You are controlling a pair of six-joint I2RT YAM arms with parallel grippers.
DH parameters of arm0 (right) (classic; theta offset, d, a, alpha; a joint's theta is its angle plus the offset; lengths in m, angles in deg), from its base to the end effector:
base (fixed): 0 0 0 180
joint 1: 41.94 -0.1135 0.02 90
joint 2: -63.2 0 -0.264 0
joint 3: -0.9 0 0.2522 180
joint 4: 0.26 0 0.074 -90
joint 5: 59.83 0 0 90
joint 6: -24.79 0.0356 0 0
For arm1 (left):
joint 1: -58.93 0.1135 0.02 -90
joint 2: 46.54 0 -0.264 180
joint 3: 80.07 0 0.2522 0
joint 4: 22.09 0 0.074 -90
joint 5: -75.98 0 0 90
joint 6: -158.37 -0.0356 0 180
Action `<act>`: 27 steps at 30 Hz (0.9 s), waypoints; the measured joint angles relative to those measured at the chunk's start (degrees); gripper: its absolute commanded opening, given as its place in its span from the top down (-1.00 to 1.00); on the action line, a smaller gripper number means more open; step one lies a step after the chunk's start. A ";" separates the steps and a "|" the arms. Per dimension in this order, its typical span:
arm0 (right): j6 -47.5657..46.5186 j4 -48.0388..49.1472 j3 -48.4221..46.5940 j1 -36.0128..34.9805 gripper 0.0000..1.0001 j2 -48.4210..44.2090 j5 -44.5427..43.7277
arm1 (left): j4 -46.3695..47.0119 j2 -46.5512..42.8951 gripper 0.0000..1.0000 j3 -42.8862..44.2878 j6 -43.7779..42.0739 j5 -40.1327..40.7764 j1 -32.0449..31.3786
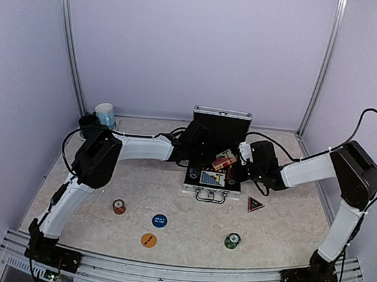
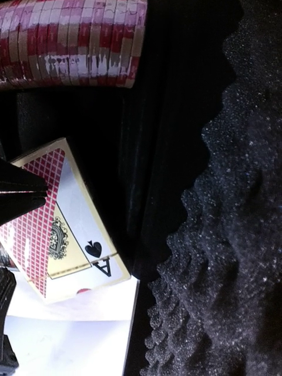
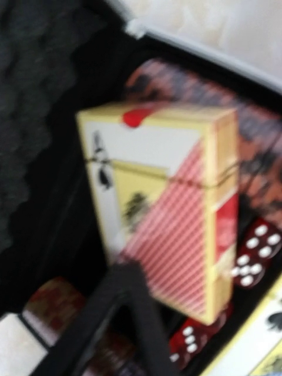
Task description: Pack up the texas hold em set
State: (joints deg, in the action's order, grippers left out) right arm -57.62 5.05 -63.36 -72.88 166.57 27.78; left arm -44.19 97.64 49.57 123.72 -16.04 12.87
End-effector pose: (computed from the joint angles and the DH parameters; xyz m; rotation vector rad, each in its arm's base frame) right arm 0.3162 0.1878 0.1503 -0.4174 2.1398 0.3411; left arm 0.3919 -0.4085 0.1393 -0.1735 2.3988 -0.9621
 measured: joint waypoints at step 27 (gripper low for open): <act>34.12 11.10 6.49 10.08 -0.05 -5.03 17.22 | 6.05 -9.33 0.85 -16.24 -1.22 2.47 -1.90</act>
State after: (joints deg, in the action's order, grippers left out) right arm -23.50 16.15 -56.87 -62.80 161.54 45.00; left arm -38.13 88.30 33.33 122.50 -13.57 10.97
